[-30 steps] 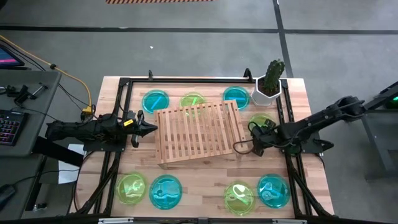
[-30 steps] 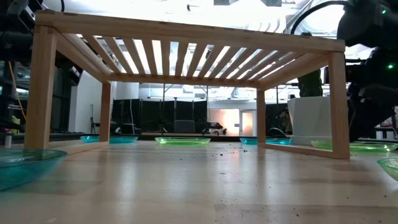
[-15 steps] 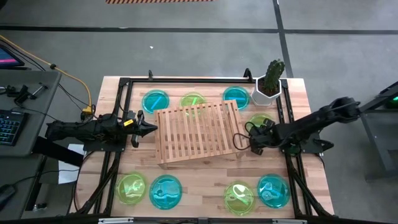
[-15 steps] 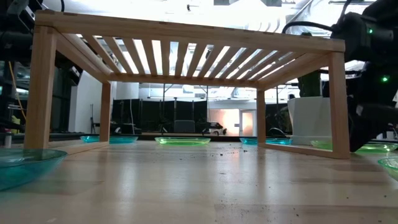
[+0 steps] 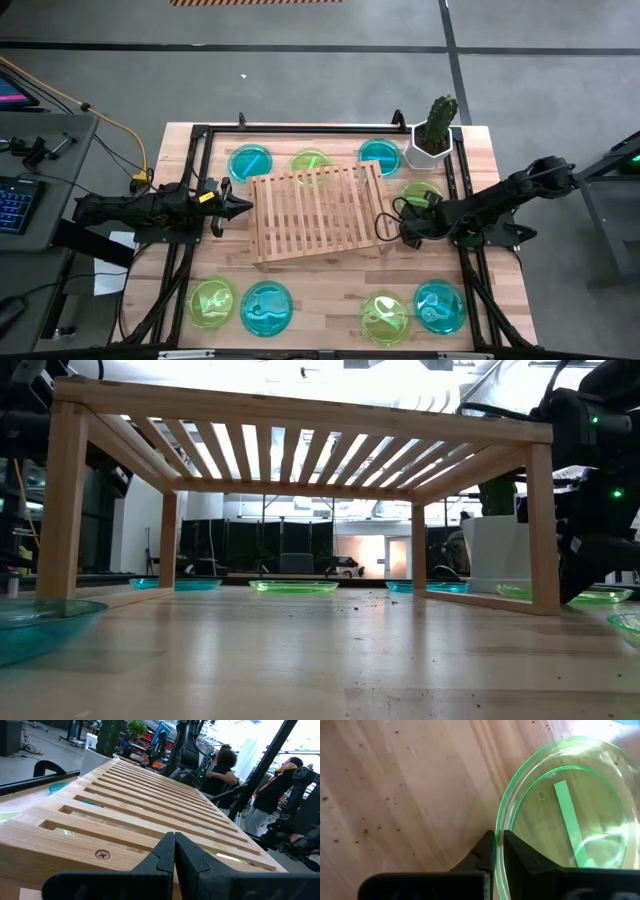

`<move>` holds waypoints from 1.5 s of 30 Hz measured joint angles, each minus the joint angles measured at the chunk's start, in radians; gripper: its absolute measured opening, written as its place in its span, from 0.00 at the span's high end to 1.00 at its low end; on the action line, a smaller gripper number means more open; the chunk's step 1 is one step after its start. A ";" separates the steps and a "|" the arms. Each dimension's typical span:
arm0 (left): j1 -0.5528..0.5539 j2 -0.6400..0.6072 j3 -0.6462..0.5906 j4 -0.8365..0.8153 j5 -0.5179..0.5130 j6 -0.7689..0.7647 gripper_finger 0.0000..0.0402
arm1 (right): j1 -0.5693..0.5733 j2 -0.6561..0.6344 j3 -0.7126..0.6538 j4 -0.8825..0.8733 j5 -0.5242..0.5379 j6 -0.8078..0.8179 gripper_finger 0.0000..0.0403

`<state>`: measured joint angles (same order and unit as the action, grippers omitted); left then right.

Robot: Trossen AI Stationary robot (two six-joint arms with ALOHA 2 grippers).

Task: Place and stack plates onto a shelf
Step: Put the green plate on the shelf

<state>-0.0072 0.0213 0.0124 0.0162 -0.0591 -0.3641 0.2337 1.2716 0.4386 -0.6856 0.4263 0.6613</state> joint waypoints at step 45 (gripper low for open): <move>0.000 0.000 0.000 0.000 0.000 0.000 1.00 | 0.019 -0.167 0.120 -0.130 -0.052 0.206 0.63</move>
<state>-0.0071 0.0212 0.0124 0.0166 -0.0590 -0.3642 0.2523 1.1042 0.5585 -0.8157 0.3744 0.8676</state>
